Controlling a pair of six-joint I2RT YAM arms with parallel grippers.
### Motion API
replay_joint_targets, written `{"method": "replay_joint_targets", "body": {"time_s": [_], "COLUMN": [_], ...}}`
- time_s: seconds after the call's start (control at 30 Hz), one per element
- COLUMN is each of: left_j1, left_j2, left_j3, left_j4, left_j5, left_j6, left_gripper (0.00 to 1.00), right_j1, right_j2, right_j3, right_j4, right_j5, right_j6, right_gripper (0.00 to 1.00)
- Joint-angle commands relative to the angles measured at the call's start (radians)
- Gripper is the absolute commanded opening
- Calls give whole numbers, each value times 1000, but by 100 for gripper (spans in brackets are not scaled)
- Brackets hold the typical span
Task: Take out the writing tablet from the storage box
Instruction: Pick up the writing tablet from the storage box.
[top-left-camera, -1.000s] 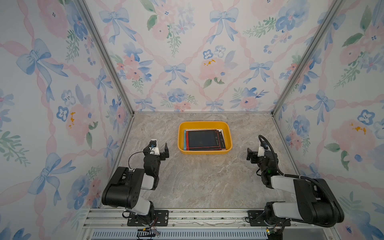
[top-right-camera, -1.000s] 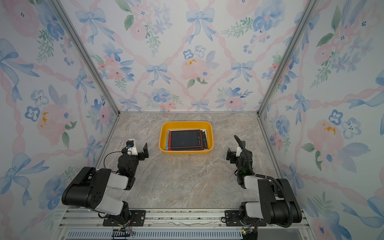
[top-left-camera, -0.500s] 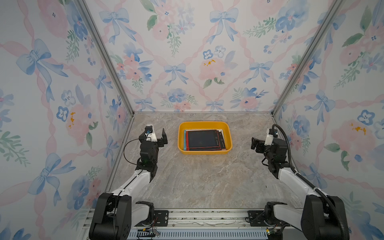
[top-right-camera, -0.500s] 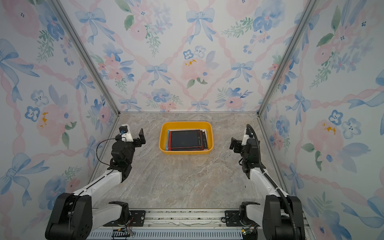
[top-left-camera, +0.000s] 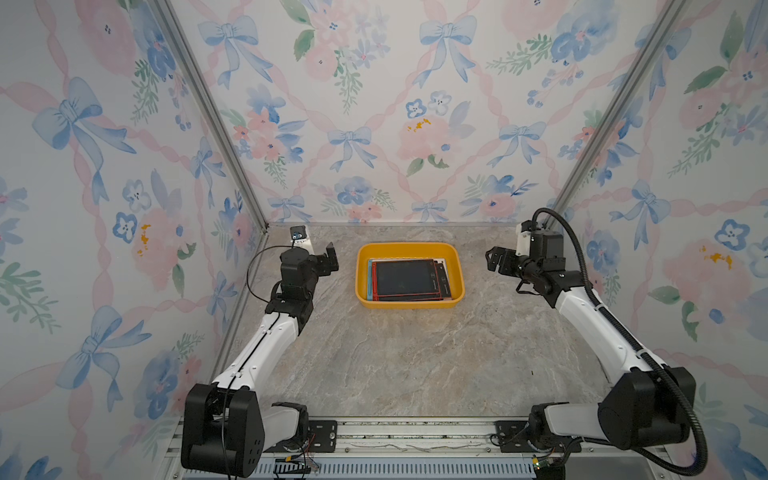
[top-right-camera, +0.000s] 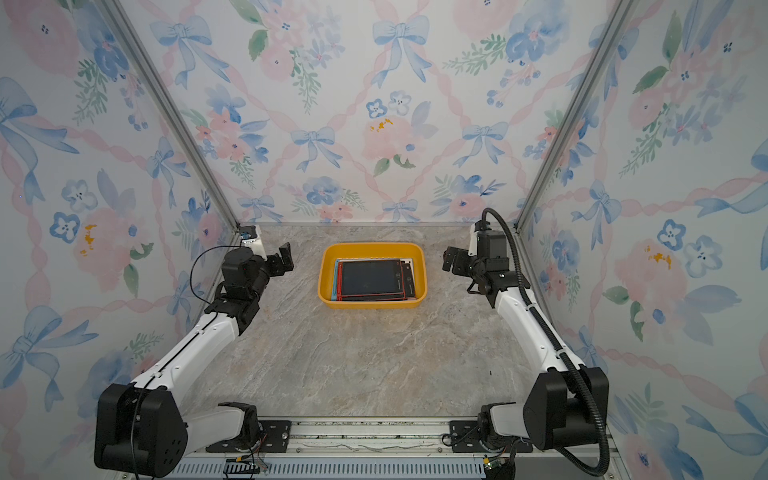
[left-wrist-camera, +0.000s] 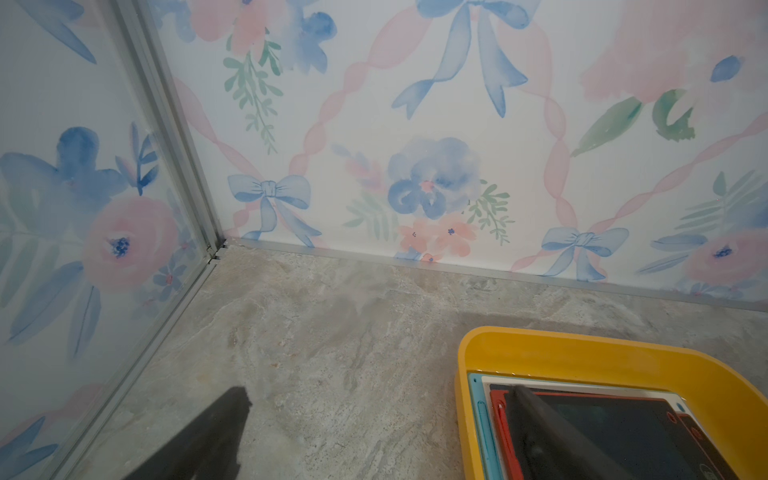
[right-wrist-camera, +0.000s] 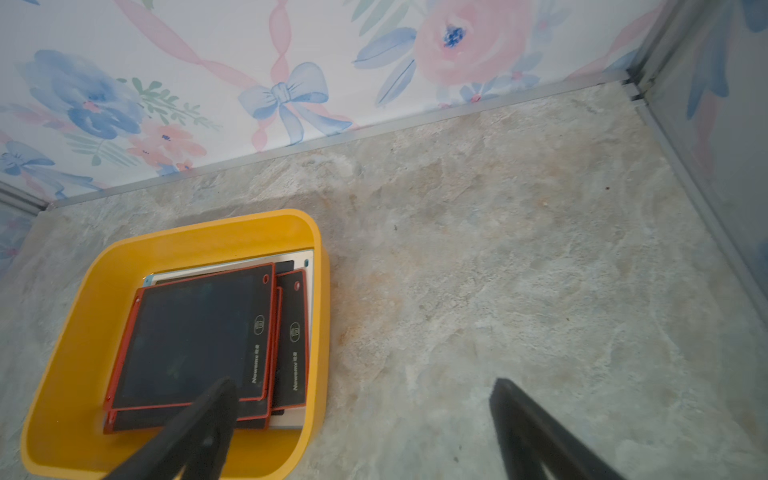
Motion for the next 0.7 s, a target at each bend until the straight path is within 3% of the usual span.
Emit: {"method": "replay_joint_targets", "body": {"time_s": [0.0, 0.2, 0.3, 0.4, 0.5, 0.63, 0.67], "left_j1": [1, 0, -2, -2, -25, -146, -154], "left_j2": [24, 93, 137, 164, 186, 239, 256], "left_j3": [43, 94, 108, 95, 93, 143, 152], "left_j4": [-26, -9, -14, -25, -67, -185, -201], "left_j5": [116, 329, 388, 385, 303, 14, -6], "left_j6": [-11, -17, -48, -97, -106, -24, -34], "left_gripper": [98, 98, 84, 83, 83, 81, 80], "right_j1": [52, 120, 156, 190, 219, 246, 251], "right_j2": [76, 280, 387, 457, 517, 585, 593], "right_j3": [113, 341, 449, 504, 546, 581, 578], "right_j4": [-181, -310, -383, -391, -396, -397, -391], "right_j5": [-91, -277, -280, -280, -267, -250, -238], "right_j6": [37, 78, 78, 88, 96, 102, 104], "right_gripper": [97, 98, 98, 98, 99, 99, 99]}}
